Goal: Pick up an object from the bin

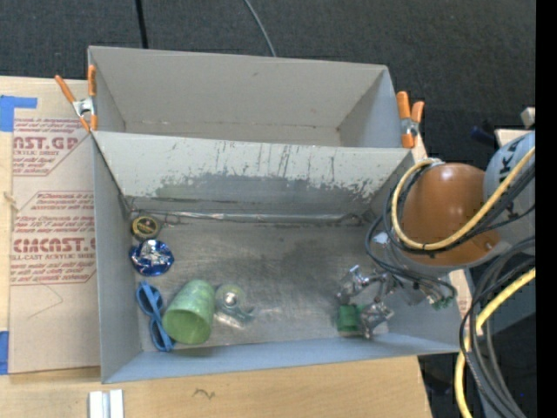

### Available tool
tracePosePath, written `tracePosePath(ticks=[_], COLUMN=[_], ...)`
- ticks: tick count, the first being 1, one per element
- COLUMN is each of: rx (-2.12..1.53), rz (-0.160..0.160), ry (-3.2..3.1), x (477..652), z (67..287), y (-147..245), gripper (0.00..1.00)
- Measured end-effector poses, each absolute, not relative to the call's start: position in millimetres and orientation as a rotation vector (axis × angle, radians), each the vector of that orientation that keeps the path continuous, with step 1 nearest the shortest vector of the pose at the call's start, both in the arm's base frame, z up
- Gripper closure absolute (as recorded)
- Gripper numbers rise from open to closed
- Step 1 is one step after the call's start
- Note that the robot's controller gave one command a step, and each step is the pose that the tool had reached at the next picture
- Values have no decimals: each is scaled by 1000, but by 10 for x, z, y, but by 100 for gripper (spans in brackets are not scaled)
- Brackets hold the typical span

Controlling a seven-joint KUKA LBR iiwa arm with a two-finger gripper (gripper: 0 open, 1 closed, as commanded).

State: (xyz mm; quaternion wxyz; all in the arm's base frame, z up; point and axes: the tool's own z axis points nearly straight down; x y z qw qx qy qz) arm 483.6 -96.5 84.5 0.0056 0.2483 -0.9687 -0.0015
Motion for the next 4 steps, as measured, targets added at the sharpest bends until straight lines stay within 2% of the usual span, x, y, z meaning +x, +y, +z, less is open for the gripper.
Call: tracePosePath(ticks=[1,2,3,4], rx=[1294,1203,1201,1445], rz=[6,-10,-3,-8], ry=[-2872,-2899,-2905,-2786], x=[5080,5256,5268,4786], z=[2801,1664,1709,1187], y=[-978,-751,-767,-739], gripper=[100,100,0,0])
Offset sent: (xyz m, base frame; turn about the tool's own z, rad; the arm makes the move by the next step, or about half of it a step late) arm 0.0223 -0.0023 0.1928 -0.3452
